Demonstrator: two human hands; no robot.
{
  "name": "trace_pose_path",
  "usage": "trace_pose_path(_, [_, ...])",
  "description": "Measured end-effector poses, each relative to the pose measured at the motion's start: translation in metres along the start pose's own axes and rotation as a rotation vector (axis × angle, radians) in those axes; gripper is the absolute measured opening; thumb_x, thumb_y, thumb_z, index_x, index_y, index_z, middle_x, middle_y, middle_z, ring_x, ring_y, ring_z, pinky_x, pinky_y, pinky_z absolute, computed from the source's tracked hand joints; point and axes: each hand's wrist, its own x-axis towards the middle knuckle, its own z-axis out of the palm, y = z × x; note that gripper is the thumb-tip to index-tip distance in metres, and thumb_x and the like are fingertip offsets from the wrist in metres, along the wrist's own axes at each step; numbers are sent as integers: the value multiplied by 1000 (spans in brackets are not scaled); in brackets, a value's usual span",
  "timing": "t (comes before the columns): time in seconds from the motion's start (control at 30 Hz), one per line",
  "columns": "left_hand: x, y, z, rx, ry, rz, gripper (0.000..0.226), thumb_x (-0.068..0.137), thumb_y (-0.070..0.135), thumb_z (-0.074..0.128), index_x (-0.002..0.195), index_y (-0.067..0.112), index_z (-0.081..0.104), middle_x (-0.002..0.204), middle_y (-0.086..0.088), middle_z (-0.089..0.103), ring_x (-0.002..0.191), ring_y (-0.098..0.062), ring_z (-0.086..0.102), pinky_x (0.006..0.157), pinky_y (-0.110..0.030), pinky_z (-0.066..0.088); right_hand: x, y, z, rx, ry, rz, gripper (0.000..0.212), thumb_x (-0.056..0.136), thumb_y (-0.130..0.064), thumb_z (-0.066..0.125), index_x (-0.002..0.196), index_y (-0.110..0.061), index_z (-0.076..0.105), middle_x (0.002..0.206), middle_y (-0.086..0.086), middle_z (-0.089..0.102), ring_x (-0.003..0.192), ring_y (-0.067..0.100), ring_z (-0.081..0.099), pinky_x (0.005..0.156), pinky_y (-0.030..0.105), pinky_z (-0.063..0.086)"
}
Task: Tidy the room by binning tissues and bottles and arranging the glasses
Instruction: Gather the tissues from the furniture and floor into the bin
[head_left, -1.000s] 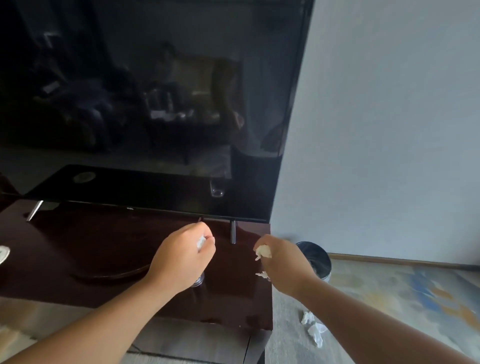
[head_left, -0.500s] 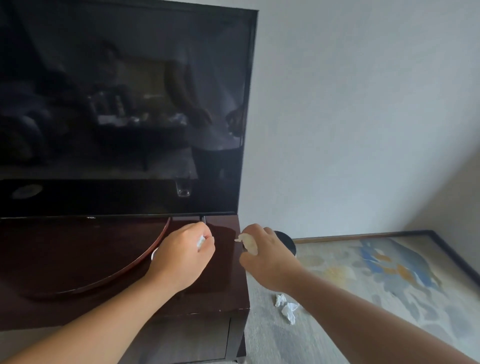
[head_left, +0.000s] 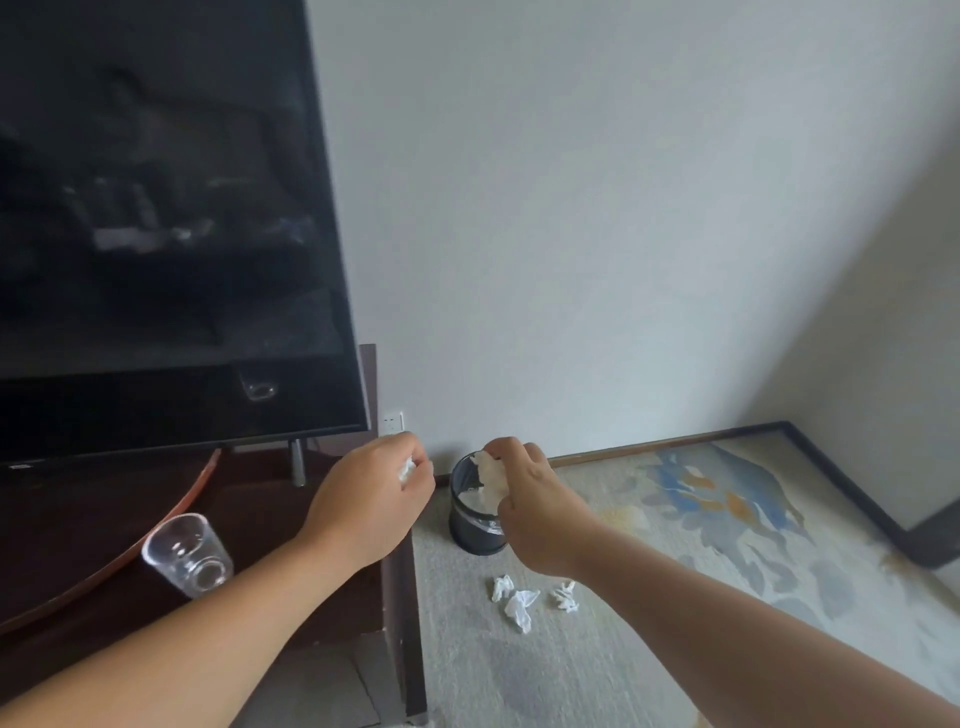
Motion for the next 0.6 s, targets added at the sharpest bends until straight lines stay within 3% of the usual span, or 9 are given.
trace_pose_path(0.13, [18, 46, 39, 6, -2, -19, 17, 91, 21, 52, 75, 19, 56, 69, 8, 54, 66, -13, 53, 59, -33, 41, 1, 49, -33, 33, -12, -11, 45, 89, -5, 34, 129, -26, 34, 116, 0, 38, 90, 18, 51, 69, 29, 47])
trace_pose_path(0.23, [32, 77, 69, 14, 3, -27, 18, 91, 22, 52, 74, 19, 54, 65, 7, 52, 60, -11, 49, 55, -32, 37, 5, 85, -58, 29, -27, -13, 43, 91, -6, 33, 130, -25, 33, 118, 2, 38, 86, 17, 52, 65, 27, 45])
trace_pose_path(0.33, [43, 98, 93, 31, -11, -33, 17, 91, 21, 52, 74, 19, 54, 63, 7, 51, 58, -9, 47, 55, -32, 38, 9, 113, -75, 38, -35, -11, 41, 93, -7, 33, 130, -25, 33, 119, 2, 39, 89, 18, 53, 72, 30, 49])
trace_pose_path(0.47, [63, 114, 112, 84, -9, -31, 15, 92, 24, 51, 78, 19, 57, 66, 9, 52, 60, -5, 47, 51, -20, 30, 22, 139, -88, 47, -50, -19, 40, 95, -9, 33, 132, -25, 33, 120, 2, 39, 85, 16, 54, 63, 22, 43])
trace_pose_path(0.6, [89, 114, 127, 61, -27, -43, 14, 91, 23, 52, 79, 17, 57, 66, 8, 52, 61, -10, 46, 51, -21, 29, 45, 156, -96, 60, -59, -10, 43, 93, -7, 33, 132, -25, 34, 121, 1, 39, 87, 16, 53, 65, 25, 43])
